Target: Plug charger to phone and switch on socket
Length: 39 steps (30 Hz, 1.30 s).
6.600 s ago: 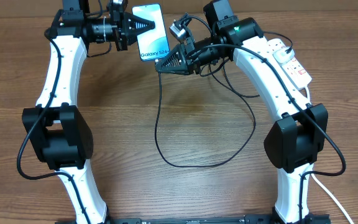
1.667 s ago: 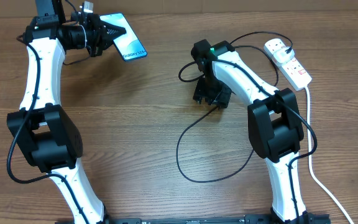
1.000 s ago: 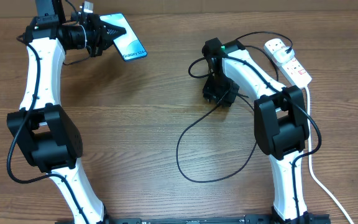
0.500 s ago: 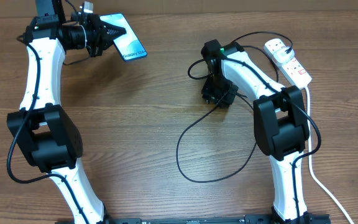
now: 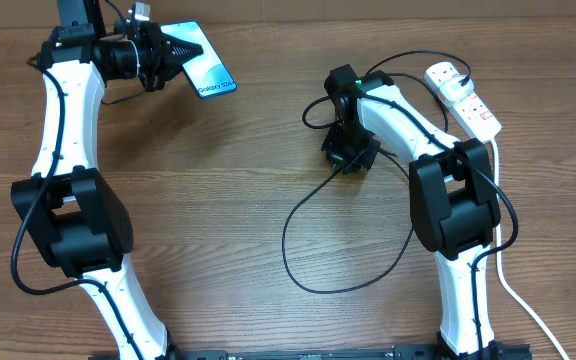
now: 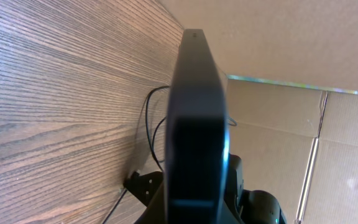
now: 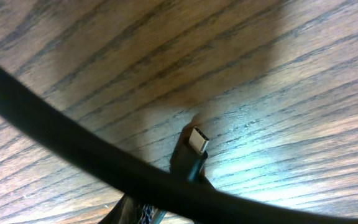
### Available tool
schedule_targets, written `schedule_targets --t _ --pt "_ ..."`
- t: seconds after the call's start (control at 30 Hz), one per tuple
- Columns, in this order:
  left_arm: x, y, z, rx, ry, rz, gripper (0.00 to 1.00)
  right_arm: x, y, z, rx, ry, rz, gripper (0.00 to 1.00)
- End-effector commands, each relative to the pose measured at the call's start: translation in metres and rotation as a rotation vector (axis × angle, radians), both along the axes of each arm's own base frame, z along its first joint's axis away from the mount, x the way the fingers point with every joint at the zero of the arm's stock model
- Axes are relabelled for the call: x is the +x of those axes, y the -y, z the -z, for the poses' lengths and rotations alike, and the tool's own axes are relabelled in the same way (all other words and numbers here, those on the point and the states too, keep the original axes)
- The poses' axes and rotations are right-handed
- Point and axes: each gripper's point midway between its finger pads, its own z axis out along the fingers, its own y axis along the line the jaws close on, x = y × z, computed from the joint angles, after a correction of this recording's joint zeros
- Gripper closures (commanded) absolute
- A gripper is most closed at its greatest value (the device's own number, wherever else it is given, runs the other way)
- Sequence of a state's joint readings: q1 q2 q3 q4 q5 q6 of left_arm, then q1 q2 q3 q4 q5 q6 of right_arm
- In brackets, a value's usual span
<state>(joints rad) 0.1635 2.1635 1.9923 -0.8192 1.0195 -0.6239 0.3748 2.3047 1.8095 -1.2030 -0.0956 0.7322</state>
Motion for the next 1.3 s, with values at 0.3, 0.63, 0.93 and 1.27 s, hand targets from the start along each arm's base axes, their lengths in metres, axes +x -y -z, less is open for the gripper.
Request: schedule_targets --t 0.3,0.63,0.93,1.27 --pt "-0.004 0.007 -0.033 0.000 0.095 0.034 0.96 -0.006 -0.005 0.013 0.003 -0.019 -0.010 0.90" --pt "-0.004 0.007 -0.033 0.000 0.095 0.034 0.96 0.005 -0.009 0.014 0.022 0.033 -0.045 0.91" --pt "-0.004 0.007 -0.033 0.000 0.095 0.034 0.96 0.011 -0.001 0.015 -0.027 0.063 -0.046 0.79" --pt "-0.004 0.007 -0.033 0.000 0.095 0.035 0.96 0.014 0.006 0.015 -0.070 0.077 0.000 0.84"
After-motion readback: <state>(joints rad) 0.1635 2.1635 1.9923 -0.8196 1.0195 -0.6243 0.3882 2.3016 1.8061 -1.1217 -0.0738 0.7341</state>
